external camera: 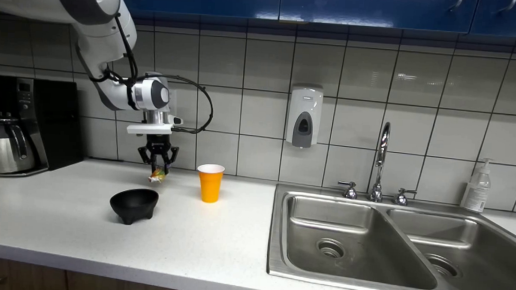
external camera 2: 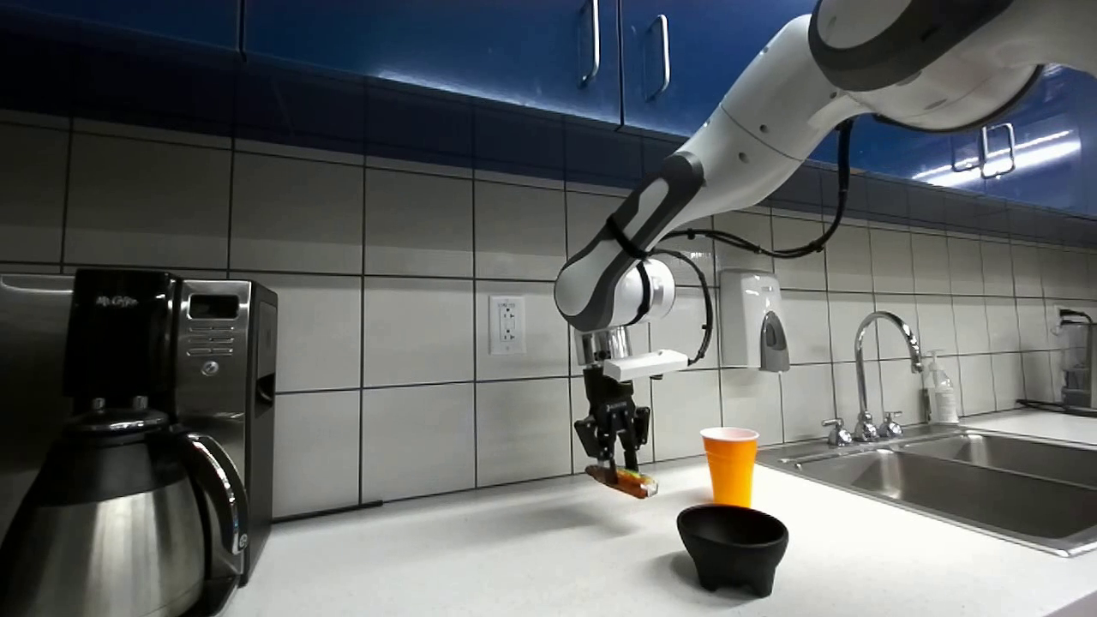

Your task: Put the orange packet in the black bowl.

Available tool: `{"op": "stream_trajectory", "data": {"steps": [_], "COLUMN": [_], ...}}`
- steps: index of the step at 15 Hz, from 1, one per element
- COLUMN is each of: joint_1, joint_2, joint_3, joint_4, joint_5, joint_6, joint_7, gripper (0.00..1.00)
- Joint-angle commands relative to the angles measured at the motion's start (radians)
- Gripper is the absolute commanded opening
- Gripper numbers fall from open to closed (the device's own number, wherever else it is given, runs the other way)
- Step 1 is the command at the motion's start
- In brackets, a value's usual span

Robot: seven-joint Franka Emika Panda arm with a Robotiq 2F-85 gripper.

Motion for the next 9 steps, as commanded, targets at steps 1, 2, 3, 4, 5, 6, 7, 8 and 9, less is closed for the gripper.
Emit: {"op": "stream_trajectory", "data": {"steps": [1, 2, 3, 4, 5, 6, 7, 8, 9], "joint_1": [-0.004, -0.004, -0.005, -0.006, -0.006, -0.008, -0.008, -0.010, -0.010], "joint_2": [-0.115, -0.134, -0.151, -0.168, -0.183, -0.198, -0.215, -0.232, -0.248], "joint_3": [0.002, 0.002, 0.003, 0.003, 0.004, 0.005, 0.004, 0.005, 0.004], "joint_4": [-0.119, -0.138, -0.157, -0.177, -0.198, -0.218, -0.244, -0.267, -0.291], "joint_5": [-0.008, -0.007, -0.007, -0.007, -0.006, -0.005, -0.006, -0.005, -0.007], "joint_6": [0.036, 0.041, 0.046, 0.052, 0.057, 0.061, 0.070, 0.076, 0.084], "joint_7": [-0.016, -0.016, -0.017, -0.015, -0.015, -0.016, -0.014, -0.016, -0.015], "gripper": [0.18, 0.18, 0.18, 0.18, 0.18, 0.18, 0.18, 0.18, 0.18]}}
